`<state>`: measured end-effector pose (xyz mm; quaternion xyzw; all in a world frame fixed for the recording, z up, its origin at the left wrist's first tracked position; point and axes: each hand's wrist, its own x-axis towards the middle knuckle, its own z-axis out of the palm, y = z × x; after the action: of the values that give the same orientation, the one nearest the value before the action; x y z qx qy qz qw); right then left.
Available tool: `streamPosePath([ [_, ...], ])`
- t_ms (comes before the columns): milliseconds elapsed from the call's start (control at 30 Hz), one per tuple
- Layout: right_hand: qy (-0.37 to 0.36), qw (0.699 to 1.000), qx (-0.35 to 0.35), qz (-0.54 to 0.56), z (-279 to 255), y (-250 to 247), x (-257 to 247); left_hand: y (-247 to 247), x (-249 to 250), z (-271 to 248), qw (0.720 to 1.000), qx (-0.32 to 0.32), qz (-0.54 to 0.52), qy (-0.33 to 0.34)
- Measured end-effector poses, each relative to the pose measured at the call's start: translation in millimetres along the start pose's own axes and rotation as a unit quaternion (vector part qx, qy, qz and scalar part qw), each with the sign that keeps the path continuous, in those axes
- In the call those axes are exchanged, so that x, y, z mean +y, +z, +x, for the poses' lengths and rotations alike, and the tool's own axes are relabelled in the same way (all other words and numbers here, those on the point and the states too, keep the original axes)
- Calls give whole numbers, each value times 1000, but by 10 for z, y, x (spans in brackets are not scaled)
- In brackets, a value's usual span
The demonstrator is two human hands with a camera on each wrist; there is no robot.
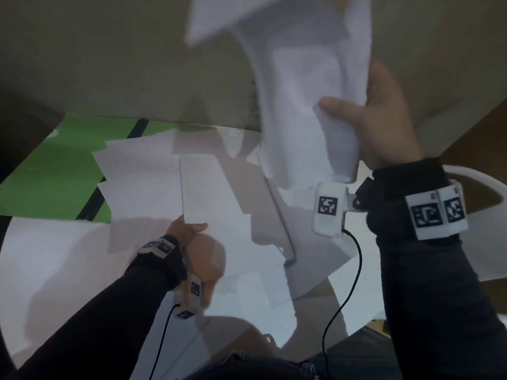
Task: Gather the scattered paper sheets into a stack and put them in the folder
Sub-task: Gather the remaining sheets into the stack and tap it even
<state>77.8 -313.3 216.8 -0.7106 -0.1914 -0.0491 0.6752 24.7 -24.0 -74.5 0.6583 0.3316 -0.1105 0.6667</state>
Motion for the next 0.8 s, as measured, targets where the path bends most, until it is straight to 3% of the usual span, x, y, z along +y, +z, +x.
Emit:
streamPosePath([
  [67, -13, 991, -4, 131, -2, 37, 30, -19, -57, 75, 1000, 8, -9, -1],
  [167, 88, 983, 42, 156, 23, 114, 399, 22, 44, -71, 1000, 12, 2, 11],
  [267, 250, 968, 21, 17, -68, 238, 1011, 38, 90, -120, 998, 23, 55, 14],
  [367, 375, 893, -83, -234, -292, 381, 1677, 14, 67, -75, 996, 15, 83, 17],
  [433, 425, 867, -78, -249, -421, 455, 1950, 6, 65, -53, 998, 18, 63, -3],
  [533, 438, 867, -13, -237, -557, 546, 2148, -44, 21, -11, 996, 0, -45, -81],
  [633, 395, 886, -7, -243, -595, 659, 2142, -60, 55, -67, 981, -60, -126, -134],
  [700, 372, 896, -61, -237, -571, 726, 2152, -19, 120, -168, 989, -62, -79, -107],
  [800, 377, 881, -175, -227, -547, 747, 2183, 9, 84, -141, 999, 24, 7, -25],
])
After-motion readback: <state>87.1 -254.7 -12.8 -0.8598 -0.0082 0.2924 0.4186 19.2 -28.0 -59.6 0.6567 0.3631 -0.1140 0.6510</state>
